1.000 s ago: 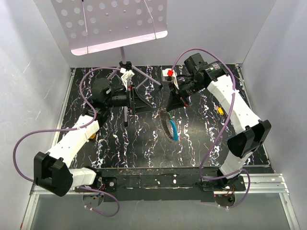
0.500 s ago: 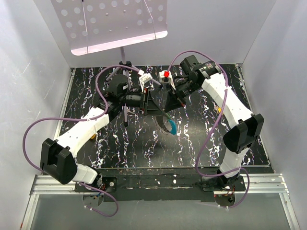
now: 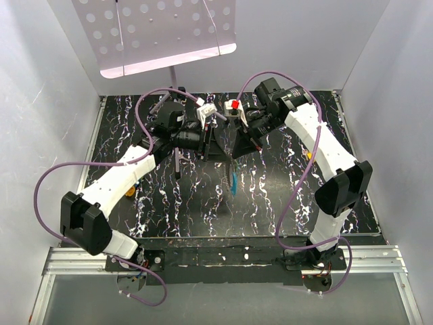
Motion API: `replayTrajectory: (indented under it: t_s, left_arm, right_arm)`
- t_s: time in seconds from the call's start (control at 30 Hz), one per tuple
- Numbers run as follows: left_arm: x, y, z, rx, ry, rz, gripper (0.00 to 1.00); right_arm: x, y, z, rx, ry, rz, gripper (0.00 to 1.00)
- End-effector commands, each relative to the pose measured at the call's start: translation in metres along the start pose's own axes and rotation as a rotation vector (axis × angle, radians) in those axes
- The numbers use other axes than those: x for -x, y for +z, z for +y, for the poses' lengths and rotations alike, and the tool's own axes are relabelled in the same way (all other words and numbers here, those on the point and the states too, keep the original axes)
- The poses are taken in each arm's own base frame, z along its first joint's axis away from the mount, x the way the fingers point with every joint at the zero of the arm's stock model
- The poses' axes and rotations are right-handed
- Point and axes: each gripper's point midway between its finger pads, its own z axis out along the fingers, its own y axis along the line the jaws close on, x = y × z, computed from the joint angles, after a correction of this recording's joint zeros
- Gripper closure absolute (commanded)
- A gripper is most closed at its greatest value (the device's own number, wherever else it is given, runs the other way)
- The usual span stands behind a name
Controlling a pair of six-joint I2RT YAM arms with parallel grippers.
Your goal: Put the keys on the keyring
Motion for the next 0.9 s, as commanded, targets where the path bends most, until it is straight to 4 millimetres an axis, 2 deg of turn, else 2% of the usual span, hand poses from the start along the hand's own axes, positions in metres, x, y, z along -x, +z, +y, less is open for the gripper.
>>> replayTrajectory:
  t_s: [0.0,0.27,0.87]
  left_arm:
    - [0.0078,-0.0013,-0.0049,0.002,0.034,-0.002,0.64]
    - [0.0086,0.0033,-0.0029,-0.001,0.039,0.006,0.65]
    - [0.0081,0.0006,0.0039,0.042,0.099,0.008,0.64]
  right_arm:
    - [-0.0067,-0.0089,0.0554,0.131,0.178,0.026,0.99]
    - [-0.0054,-0.0077,0.0570,0.141,0.184,0.017,0.99]
    - [-0.0058,-0.0082,0.0615,0.147,0.186,0.014,0.99]
